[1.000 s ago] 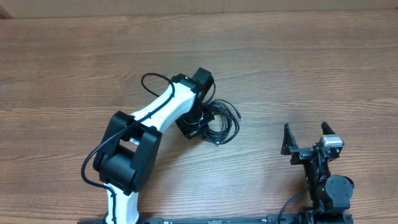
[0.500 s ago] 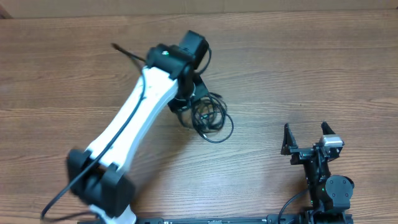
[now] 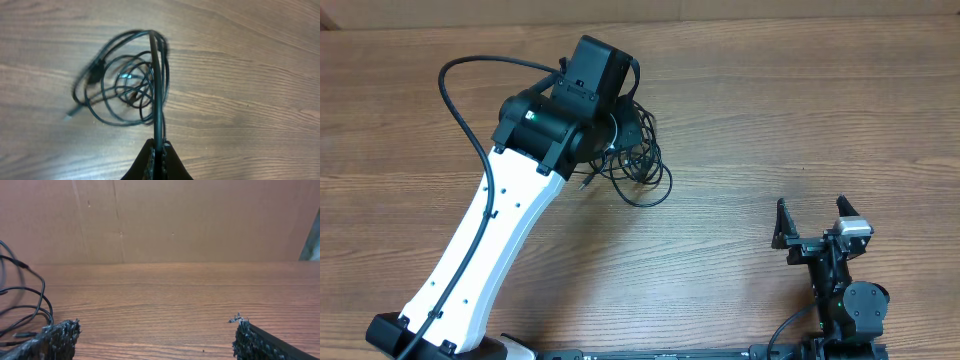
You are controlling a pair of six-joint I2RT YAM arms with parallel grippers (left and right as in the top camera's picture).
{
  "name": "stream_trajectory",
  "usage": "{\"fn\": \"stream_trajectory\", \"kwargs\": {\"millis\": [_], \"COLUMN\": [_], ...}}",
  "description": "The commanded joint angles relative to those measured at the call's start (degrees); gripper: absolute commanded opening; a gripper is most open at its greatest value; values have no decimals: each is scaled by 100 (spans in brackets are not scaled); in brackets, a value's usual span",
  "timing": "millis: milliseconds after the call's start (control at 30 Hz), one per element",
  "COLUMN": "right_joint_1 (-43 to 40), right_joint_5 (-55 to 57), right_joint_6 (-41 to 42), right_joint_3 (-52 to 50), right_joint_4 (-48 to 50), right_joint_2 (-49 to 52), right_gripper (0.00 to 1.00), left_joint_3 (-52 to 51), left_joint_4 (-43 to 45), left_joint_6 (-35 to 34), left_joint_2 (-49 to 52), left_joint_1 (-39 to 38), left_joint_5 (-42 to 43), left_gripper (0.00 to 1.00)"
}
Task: Untangle cables
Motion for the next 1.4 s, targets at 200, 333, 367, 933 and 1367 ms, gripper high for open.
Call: {"fn": "stream_trajectory", "kwargs": {"millis": [200,333,367,933,1367], "right_joint_1": [-9,-11,-11,-11,-11], "right_joint_5": [-2164,-2627,-3010,-3215,-4557], "right_joint_6": [2990,3904,3873,2107,2299], "right_joint_3": [-59,-57,-50,3812,4680], "right_joint_4": [219,815,1427,-2039,-2494], "right_joint_2": [-57,-57,-57,2109,3950], "right_gripper": [100,100,100,100,100], "left_joint_3": [120,149,208,726,726], "left_joint_4": [658,748,719,758,492], "left_joint_6": [1679,1716,1869,3104,3891], "left_joint_2": [-103,-138,-177,-966,-968], "left_joint_1": [24,24,24,22,20], "left_joint_5": [1198,1499,1521,3473,5125], "left_gripper": [4,4,4,4,4]}}
